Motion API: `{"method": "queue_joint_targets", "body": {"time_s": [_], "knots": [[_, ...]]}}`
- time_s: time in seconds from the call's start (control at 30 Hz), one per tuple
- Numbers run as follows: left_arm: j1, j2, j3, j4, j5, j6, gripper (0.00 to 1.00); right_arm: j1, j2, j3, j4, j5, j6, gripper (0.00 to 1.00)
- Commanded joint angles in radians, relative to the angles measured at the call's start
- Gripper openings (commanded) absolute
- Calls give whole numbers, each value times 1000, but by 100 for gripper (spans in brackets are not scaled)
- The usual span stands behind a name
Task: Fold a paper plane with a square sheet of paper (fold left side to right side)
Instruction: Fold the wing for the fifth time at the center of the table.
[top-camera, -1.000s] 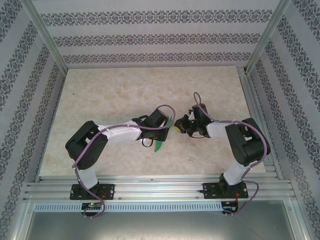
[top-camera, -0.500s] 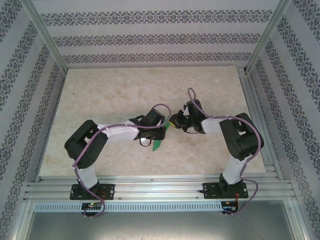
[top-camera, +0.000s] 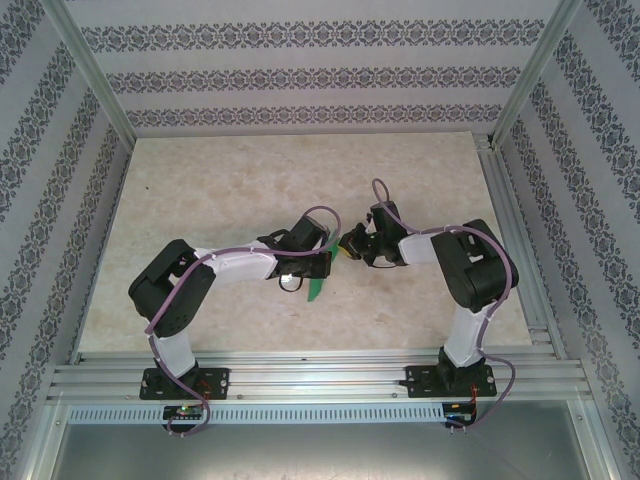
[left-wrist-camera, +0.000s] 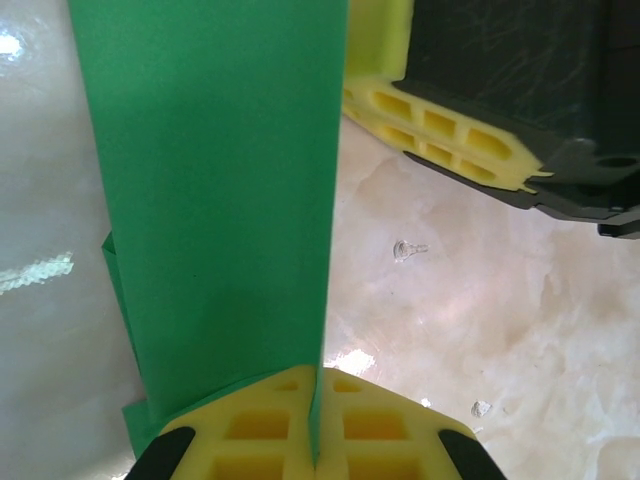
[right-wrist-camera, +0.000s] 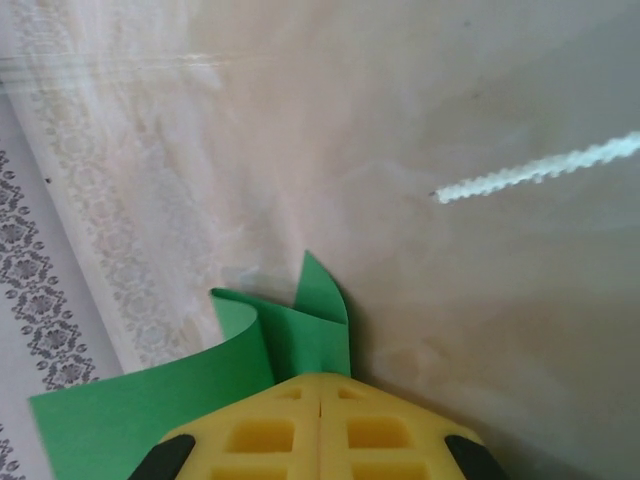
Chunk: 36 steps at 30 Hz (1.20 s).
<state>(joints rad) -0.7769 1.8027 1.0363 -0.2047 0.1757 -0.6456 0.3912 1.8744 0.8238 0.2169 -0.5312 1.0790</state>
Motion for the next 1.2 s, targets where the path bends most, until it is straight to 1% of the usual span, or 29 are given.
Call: {"method": "queue_joint_targets", "body": {"time_s": [0.0,0.1,0.23,0.4,0.6,0.8,1.0,1.17], "knots": [[14,-32,-4,35,13,-15,0,14,20,32,-18,25,-27,6],[16,-31,-5,39,18,-16,0,18,24,47,-70,44,-56,5],[32,-39,-8,50,42,-21,0,30,26,86,-212,98,-123,5],[72,-52,-5,67,118,-9,2,38,40,114,-314,136,-170,5],[94,-3,27,32,192,47,5,46,52,130,-340,149,-188,4],[111,21,30,7,222,102,9,48,48,141,-367,163,-216,4],[127,66,70,-47,269,198,12,51,52,143,-363,157,-220,4],[144,80,81,-46,284,218,16,53,54,146,-365,156,-226,4]]}}
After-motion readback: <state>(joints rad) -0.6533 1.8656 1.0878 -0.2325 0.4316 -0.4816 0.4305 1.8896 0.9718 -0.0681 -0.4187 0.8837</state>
